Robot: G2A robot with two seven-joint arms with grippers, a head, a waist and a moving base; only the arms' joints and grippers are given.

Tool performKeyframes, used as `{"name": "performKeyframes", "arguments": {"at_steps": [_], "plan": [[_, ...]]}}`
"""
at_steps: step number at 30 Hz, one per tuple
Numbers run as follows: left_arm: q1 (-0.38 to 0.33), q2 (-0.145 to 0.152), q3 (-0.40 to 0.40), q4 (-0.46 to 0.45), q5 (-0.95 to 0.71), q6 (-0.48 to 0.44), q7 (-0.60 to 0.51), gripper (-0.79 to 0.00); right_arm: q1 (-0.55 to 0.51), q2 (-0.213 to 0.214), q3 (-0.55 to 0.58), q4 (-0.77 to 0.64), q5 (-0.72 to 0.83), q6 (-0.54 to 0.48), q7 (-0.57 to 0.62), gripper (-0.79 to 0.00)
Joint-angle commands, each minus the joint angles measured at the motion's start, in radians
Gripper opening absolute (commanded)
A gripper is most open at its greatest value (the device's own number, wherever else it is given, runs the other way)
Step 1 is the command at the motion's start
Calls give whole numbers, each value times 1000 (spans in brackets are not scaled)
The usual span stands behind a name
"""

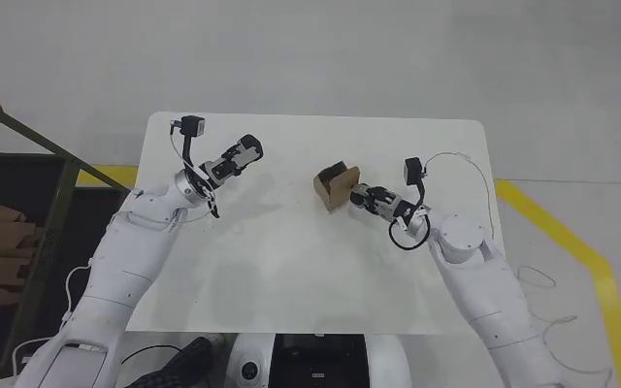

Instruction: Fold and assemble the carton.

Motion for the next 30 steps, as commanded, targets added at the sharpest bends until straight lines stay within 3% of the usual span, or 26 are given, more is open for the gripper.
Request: {"name": "performKeyframes", "arguments": {"at_steps": [1,12,16,23,30], "plan": [[1,0,-2,2,-1,-2,-1,0,26,-4,-7,35,22,-12,3,-730],[-6,-1,-11,22,-6,-4,-7,0,201,-39,-87,229,38,-50,-15,-751],[-11,-1,-13,31,-12,-5,-11,0,211,-40,-91,224,-10,-56,-62,-730],[-18,-3,-12,43,-23,-9,-18,0,55,-10,-69,-51,-210,33,-135,-606],[-24,-5,-16,56,-37,-18,-22,0,-115,18,-31,-346,-356,113,-128,-579]]}}
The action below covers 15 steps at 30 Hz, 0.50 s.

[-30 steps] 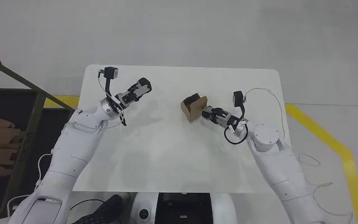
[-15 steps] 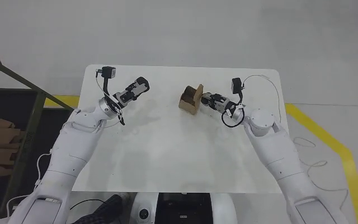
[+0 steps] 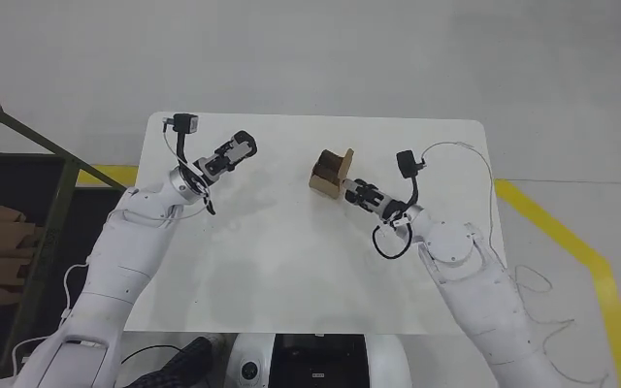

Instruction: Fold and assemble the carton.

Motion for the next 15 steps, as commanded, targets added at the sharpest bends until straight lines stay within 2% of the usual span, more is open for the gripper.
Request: {"name": "performKeyframes", "arguments": {"at_steps": [1,5,9,15], "plan": [[0,0,-1,2,-3,-3,-1,0,-25,4,2,-54,-32,19,6,-566],[3,0,-4,5,-10,-8,-2,0,-36,8,-17,-107,-84,36,36,-517],[5,-1,-6,6,-15,-10,-5,0,17,2,-47,-66,-108,58,57,-483],[3,0,-13,10,-26,-13,-11,0,86,-12,-101,-17,-180,123,-2,-468]]}}
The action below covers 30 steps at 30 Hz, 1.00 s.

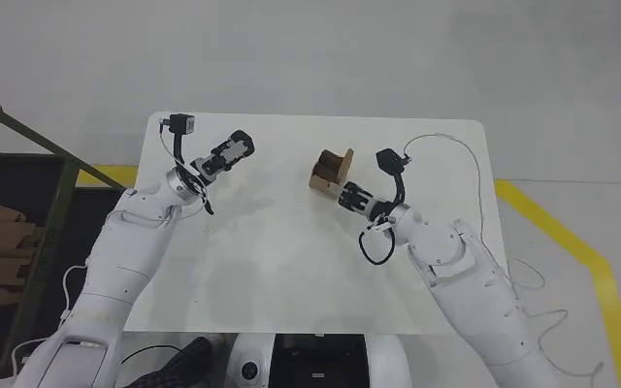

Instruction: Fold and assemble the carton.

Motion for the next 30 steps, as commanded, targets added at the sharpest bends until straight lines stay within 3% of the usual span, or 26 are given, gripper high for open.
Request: {"name": "performKeyframes", "arguments": {"at_steps": [1,6,9,14,21,26,30], "plan": [[-1,0,-2,3,-2,0,-3,0,13,-4,-13,8,-10,19,-13,-471],[-8,-1,-1,15,-13,-1,-11,0,44,-14,-40,30,-55,75,-52,-505],[-12,-2,-1,21,-19,-3,-15,0,42,-17,-43,21,-77,98,-93,-622],[-20,-2,-2,34,-29,-4,-24,0,15,-16,-18,-1,-99,130,-140,-690],[-30,-5,4,50,-35,-5,-32,0,10,-16,15,15,-95,104,-147,-671],[-31,-6,4,54,-41,-6,-38,0,50,-25,-1,75,-93,87,-148,-570],[-28,-5,-2,55,-46,-10,-43,0,86,-35,-11,135,-68,61,-148,-600]]}}
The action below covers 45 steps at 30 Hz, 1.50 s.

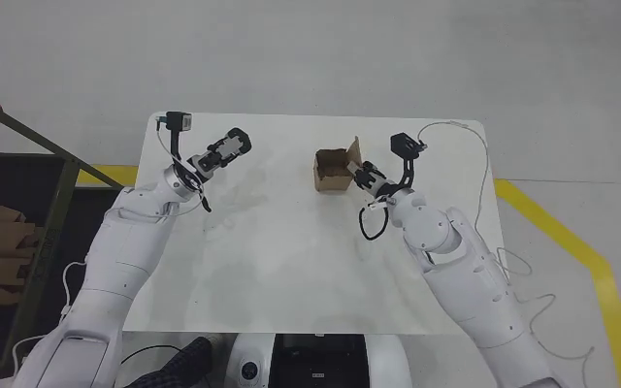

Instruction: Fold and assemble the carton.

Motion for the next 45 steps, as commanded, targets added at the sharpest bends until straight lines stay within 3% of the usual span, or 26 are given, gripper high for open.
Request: {"name": "performKeyframes", "arguments": {"at_steps": [1,5,6,17,25,29,35,45], "plan": [[3,1,-3,1,-2,-2,-2,0,13,-4,-4,25,8,-15,-7,-619],[7,1,-6,3,-3,-3,-6,0,24,-9,-7,55,12,-34,-18,-779],[7,1,-6,4,-3,-2,-8,0,24,-10,-5,57,16,-41,-19,-785],[10,2,-12,6,-10,-30,-24,0,-110,12,112,-101,172,-254,77,-785],[28,10,-38,23,-30,-172,-58,0,-275,34,224,-226,303,-370,138,-785],[52,15,-30,-45,3,-172,-69,0,-313,37,247,-217,381,-412,156,-785],[75,45,77,-115,53,-172,-69,0,-326,39,271,-168,488,-450,187,-785],[15,75,253,-130,60,-172,-69,0,-309,40,268,-88,597,-516,256,-785]]}}
